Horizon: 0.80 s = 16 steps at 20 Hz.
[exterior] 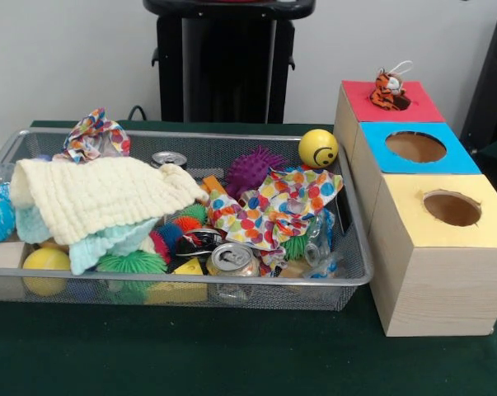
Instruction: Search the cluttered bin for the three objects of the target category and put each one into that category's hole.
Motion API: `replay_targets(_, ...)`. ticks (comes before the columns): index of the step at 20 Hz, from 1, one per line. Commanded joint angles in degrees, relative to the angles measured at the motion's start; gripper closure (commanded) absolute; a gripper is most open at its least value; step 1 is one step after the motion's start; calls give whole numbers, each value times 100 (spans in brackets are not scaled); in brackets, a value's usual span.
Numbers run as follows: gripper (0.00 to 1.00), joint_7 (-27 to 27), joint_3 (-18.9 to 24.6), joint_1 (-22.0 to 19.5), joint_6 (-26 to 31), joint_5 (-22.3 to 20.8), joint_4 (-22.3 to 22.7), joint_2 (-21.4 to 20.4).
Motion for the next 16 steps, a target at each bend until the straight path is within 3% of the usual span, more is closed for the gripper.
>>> replay_targets(1, 0, 950, 82, 296, -449, -357, 1009, 79)
replay_targets(9, 0, 1641, -72, 946, -1288, -217, 1564, 348)
replay_targets(16, 0, 1899, -137, 1230, -1635, 124, 1923, 547)
